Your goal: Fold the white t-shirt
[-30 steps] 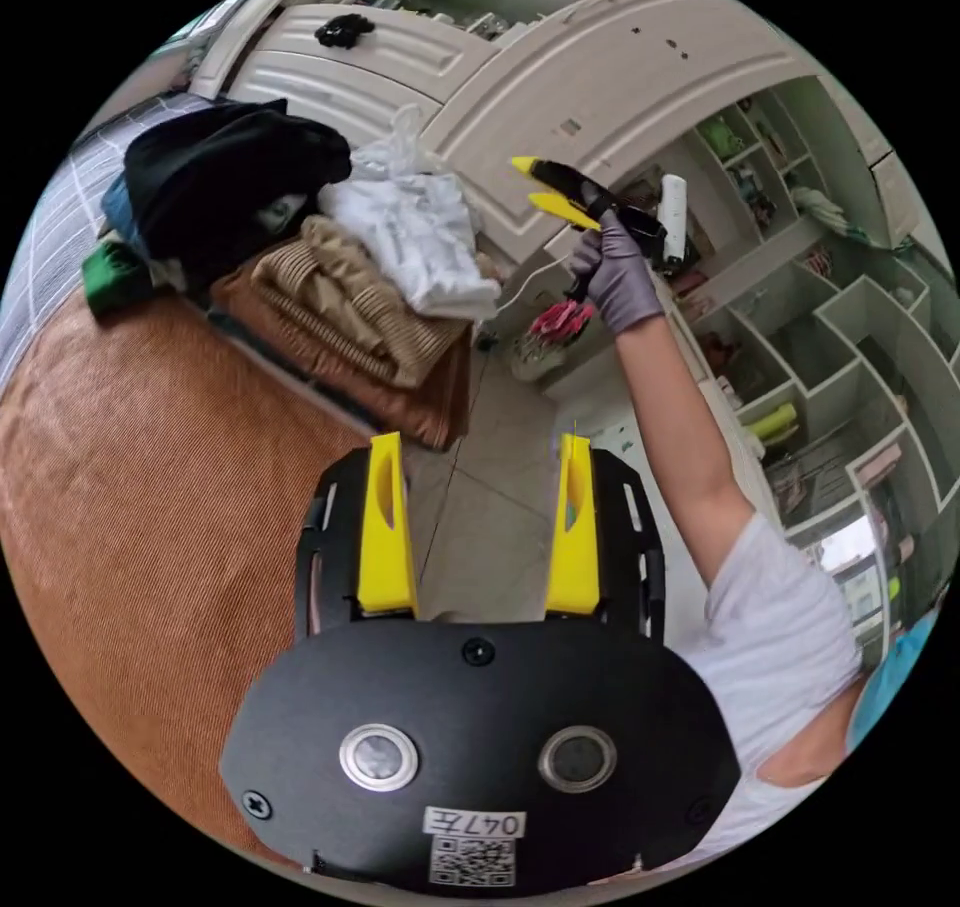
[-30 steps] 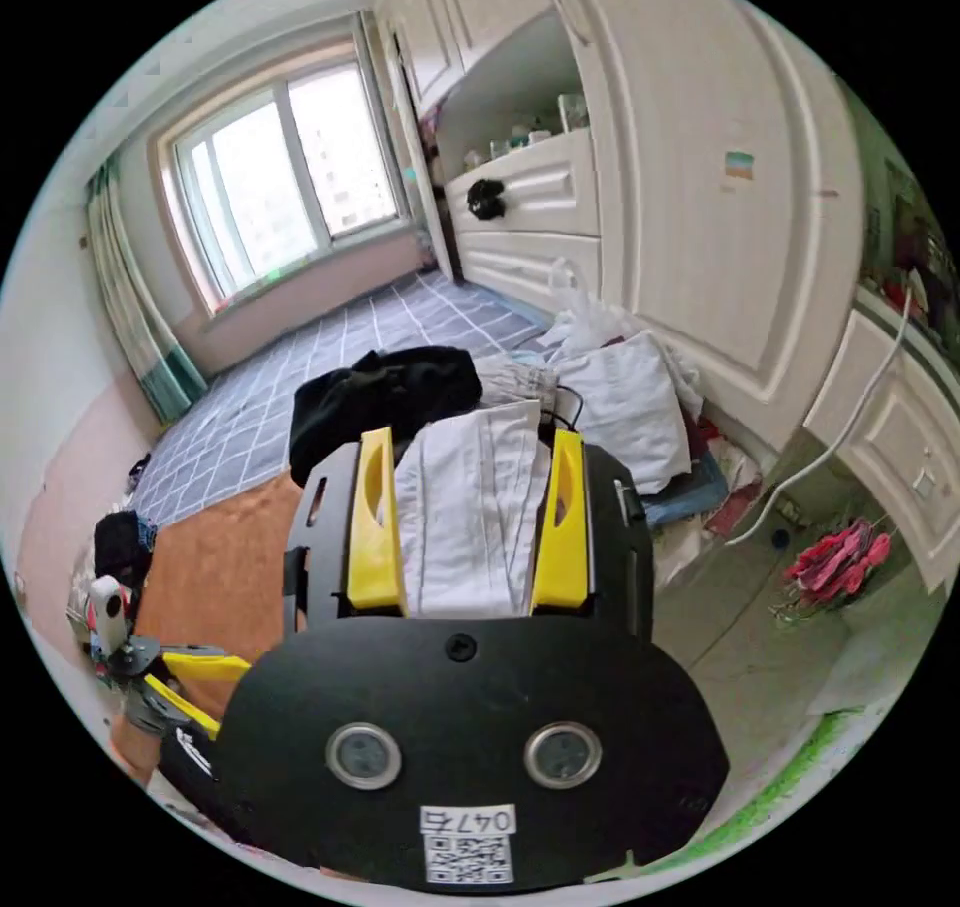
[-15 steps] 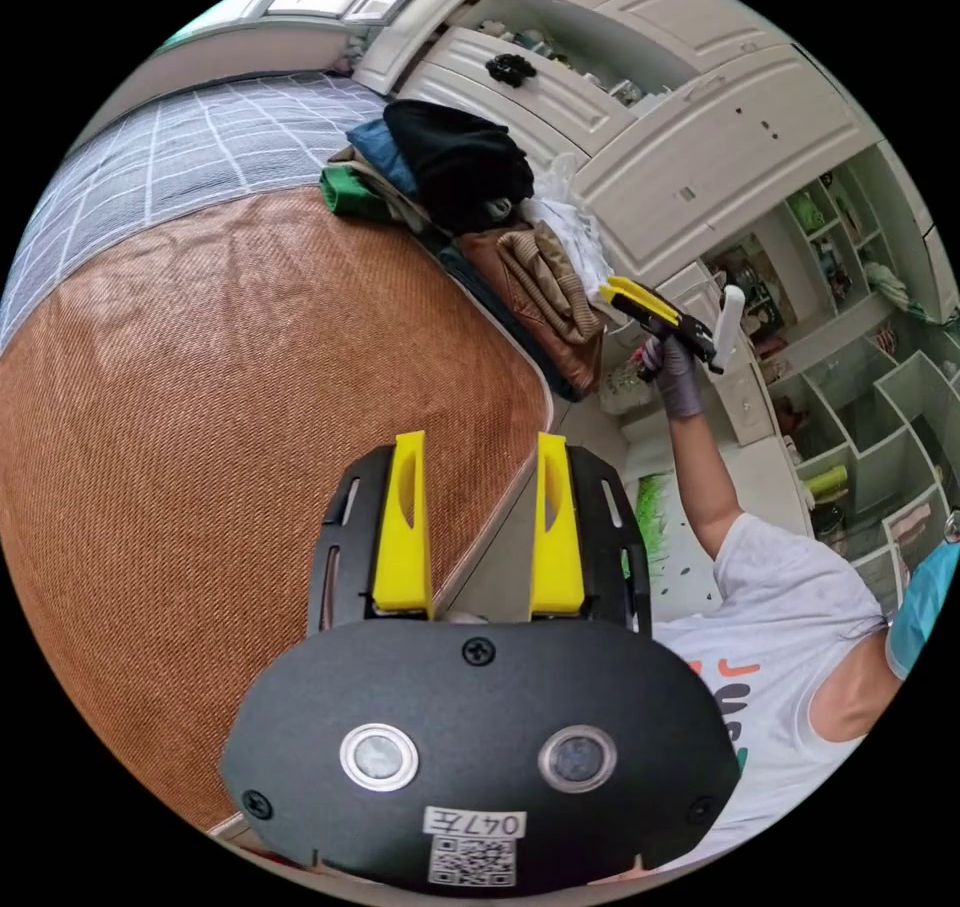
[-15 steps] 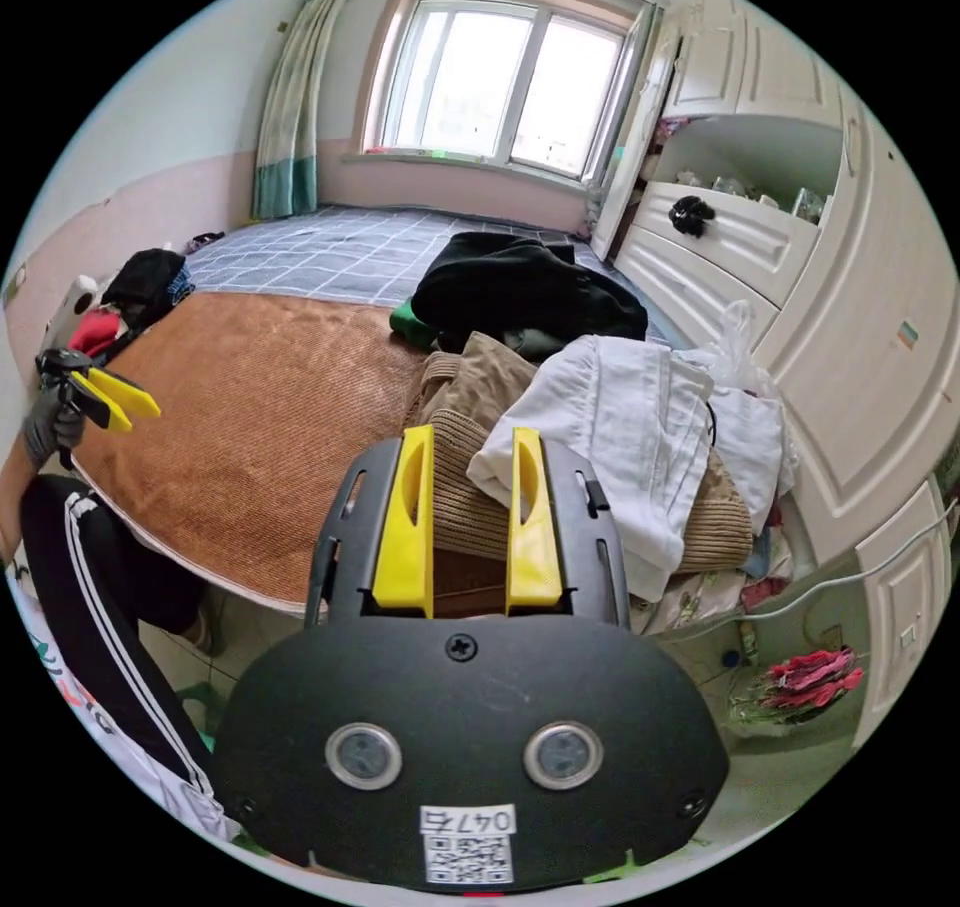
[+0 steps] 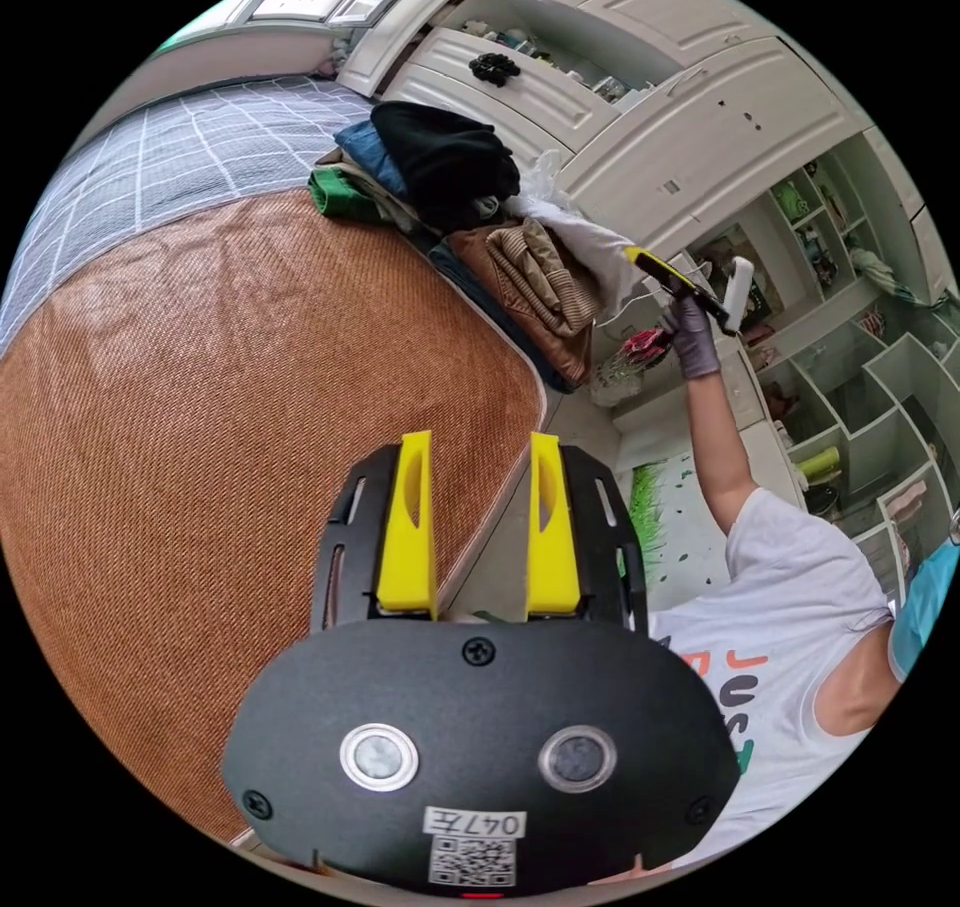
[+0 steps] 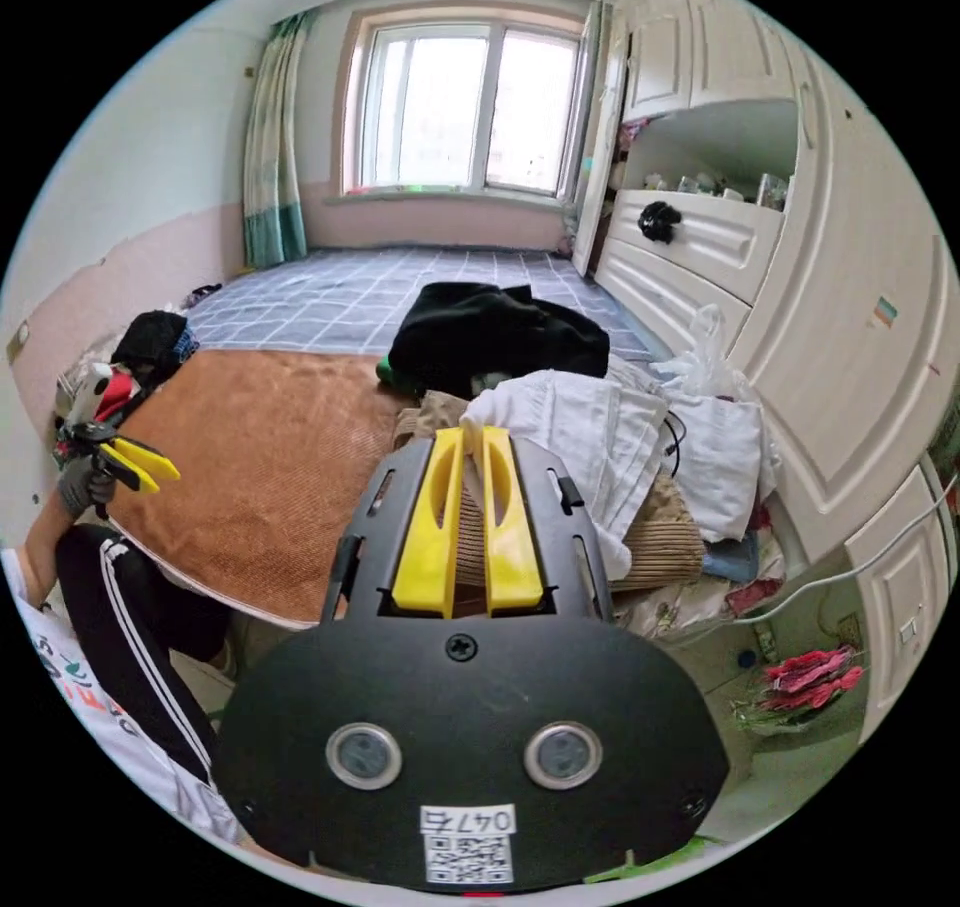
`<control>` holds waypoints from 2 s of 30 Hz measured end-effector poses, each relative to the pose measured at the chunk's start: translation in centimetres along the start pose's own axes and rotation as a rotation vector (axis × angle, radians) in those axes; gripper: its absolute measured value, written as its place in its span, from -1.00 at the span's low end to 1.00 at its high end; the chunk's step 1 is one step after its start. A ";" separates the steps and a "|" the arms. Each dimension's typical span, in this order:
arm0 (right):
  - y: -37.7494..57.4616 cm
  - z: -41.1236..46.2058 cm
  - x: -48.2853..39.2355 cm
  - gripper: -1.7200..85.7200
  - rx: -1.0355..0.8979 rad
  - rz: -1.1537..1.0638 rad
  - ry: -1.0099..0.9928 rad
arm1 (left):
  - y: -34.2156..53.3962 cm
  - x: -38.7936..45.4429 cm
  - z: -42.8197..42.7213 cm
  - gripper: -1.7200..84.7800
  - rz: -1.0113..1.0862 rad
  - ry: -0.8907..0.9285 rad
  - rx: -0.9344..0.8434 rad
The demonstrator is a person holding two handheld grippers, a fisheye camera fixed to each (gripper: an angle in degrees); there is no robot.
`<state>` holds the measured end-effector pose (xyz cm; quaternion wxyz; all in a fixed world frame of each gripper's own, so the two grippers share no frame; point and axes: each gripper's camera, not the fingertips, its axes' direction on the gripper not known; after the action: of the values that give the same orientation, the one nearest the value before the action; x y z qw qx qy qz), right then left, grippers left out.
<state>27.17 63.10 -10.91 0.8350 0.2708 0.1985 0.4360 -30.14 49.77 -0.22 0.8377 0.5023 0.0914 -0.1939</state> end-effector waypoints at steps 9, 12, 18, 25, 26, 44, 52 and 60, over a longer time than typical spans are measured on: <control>6.4 4.3 3.1 -0.81 -0.351 0.117 -0.304 | 1.0 -2.2 1.5 -0.67 0.003 0.084 0.006; 4.4 1.6 1.9 -0.80 -0.122 0.158 -0.160 | 1.4 -2.4 1.8 -0.67 0.013 0.070 0.007; -5.9 6.4 -3.0 -0.83 -0.130 0.066 0.020 | 2.6 -4.6 2.0 -0.68 -0.012 0.074 0.032; -12.9 18.6 -5.4 -0.82 -0.375 0.052 0.395 | 4.2 -7.1 2.0 -0.67 -0.019 0.042 0.057; -12.8 20.2 -5.5 -0.82 -0.428 0.039 0.441 | 4.6 -7.8 1.5 -0.67 -0.039 0.036 0.083; -11.5 21.9 -6.5 -0.92 -0.454 0.066 0.452 | 9.5 -13.9 1.5 -0.67 -0.053 0.147 0.139; -8.8 17.0 -5.0 -0.93 -0.167 0.187 0.157 | 11.5 -15.8 0.7 -0.69 -0.066 0.168 0.191; -7.2 20.1 -5.7 -0.80 -0.263 0.217 -0.019 | 14.2 -17.4 0.0 -0.69 -0.099 0.129 0.189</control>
<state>39.97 49.25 0.68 0.8131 0.1833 0.1013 0.5432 -40.00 59.78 17.25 0.7685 0.5852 0.1510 -0.2101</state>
